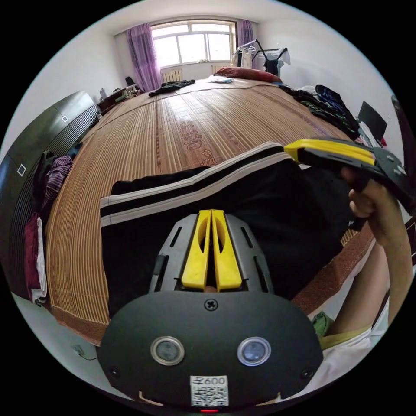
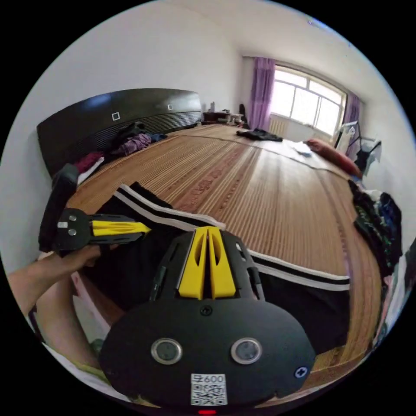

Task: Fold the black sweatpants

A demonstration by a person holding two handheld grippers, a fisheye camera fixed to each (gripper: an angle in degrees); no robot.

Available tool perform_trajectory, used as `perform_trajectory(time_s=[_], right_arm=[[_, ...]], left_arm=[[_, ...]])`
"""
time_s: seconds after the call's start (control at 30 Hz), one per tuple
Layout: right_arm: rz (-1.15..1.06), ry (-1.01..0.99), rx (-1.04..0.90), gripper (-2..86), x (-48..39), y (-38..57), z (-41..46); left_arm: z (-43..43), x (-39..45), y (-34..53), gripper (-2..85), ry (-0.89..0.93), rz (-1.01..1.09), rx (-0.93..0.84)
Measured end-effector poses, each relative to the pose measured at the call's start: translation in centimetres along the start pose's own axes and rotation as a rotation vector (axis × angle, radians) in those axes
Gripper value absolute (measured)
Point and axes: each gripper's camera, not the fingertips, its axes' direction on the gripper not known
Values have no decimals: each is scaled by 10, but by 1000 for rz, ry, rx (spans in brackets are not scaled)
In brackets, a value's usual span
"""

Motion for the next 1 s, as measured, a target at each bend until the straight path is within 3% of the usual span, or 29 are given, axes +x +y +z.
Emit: perform_trajectory(time_s=[0.1,0.17,0.37,0.47,0.57,0.63,0.73,0.83,1.0], right_arm=[[-147,-35,-40,-9,-27,-5,10],[-204,-87,-215,-9,-42,2,49],[-298,-58,-126,-9,-57,2,23],[-98,57,-50,-8,-43,-2,-28],[-42,-208,92,-9,-46,15,-88],[-111,-277,22,-9,-69,23,-94],[-269,-174,-216,-9,-115,50,-57],[-317,-95,-112,-9,-137,79,-56],[-369,-20,-114,-9,-163,76,-65]], left_arm=[[5,-19,3,1,26,-13,3],[7,-32,6,1,47,-18,8],[15,-52,15,1,19,-5,11],[19,-71,22,1,52,-22,13],[23,-86,30,1,72,-32,16],[24,-90,35,1,63,-27,18],[25,-92,44,1,26,-9,21],[26,-95,54,2,-1,5,25],[4,-115,73,5,56,-24,17]])
